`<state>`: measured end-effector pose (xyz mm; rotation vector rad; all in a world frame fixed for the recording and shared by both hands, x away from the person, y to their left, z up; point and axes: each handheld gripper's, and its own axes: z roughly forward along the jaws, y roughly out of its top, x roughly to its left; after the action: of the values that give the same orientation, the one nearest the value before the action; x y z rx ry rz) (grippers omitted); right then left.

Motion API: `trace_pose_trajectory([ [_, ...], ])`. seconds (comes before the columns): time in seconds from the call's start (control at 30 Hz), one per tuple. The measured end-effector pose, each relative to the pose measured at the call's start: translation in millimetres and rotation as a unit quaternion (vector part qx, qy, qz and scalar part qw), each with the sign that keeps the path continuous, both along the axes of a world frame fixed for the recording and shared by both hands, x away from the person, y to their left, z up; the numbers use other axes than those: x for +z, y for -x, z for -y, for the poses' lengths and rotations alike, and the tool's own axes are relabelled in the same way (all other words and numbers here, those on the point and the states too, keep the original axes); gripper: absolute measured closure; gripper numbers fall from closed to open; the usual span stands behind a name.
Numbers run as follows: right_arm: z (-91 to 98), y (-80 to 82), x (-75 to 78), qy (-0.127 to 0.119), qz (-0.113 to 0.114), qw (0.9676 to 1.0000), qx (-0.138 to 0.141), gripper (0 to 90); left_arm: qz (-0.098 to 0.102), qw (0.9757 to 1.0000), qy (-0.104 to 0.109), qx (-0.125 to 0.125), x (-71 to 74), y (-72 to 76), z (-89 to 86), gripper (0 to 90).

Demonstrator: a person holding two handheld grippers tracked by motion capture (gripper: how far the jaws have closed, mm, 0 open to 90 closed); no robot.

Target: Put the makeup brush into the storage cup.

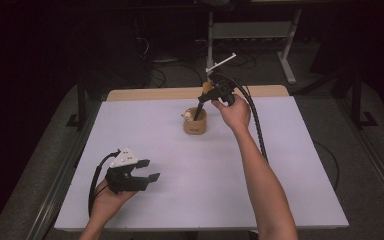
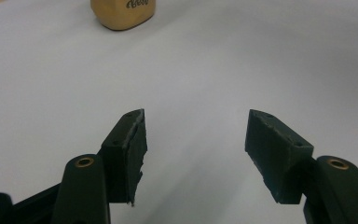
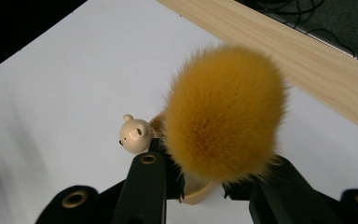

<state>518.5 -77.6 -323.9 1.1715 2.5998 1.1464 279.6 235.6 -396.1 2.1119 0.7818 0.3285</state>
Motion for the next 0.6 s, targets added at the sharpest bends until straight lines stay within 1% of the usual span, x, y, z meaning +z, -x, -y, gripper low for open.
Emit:
trace_pose_trajectory([
  [0.07,-0.7,0.6,-1.6,-0.003,-0.003,1.0000,-0.004,72.0,0.000,1.0000,0.000,0.000,-0.1,0.0,0.0,38.2],
  [0.1,-0.5,0.3,-3.2,-0.004,0.000,1.0000,-0.001,72.0,0.000,1.0000,0.000,0.000,-0.1,-0.1,0.0,38.2],
  [0.17,-1.2,1.2,-4.9,-0.007,-0.002,1.0000,-0.004,72.0,-0.001,1.0000,-0.001,0.000,-0.2,-0.2,0.0,38.2],
  [0.23,-1.2,1.2,-7.7,-0.006,0.002,1.0000,-0.002,71.9,0.000,1.0000,-0.002,0.000,-0.2,-0.4,-0.1,38.2],
  [0.37,-1.0,2.4,-13.7,-0.006,0.000,1.0000,-0.003,71.7,0.000,1.0000,-0.002,-0.001,-0.3,-0.4,0.0,38.2],
  [0.4,-0.9,2.7,-14.7,-0.008,-0.002,1.0000,-0.003,71.6,-0.001,1.0000,-0.001,-0.001,-0.5,-0.3,0.3,38.2],
  [0.43,-0.9,3.0,-16.7,-0.007,-0.006,1.0000,-0.003,71.5,-0.002,1.0000,-0.005,-0.003,-0.4,-0.4,-0.2,38.2],
  [0.47,-0.4,3.0,-18.5,-0.003,-0.006,1.0000,0.000,71.3,-0.003,1.0000,0.000,0.000,-0.8,0.0,0.7,38.2],
  [0.5,0.7,3.4,-19.8,-0.006,-0.001,1.0000,-0.001,71.4,-0.001,1.0000,-0.001,-0.001,-0.8,-0.2,0.9,38.2],
  [0.57,1.7,4.6,-20.0,-0.009,-0.006,0.9999,-0.004,71.3,-0.003,1.0000,0.000,0.000,-1.0,0.0,1.4,38.2],
  [0.6,2.7,4.9,-20.2,-0.008,-0.005,1.0000,-0.002,71.2,-0.002,1.0000,-0.001,-0.001,-1.0,-0.2,1.5,38.2],
])
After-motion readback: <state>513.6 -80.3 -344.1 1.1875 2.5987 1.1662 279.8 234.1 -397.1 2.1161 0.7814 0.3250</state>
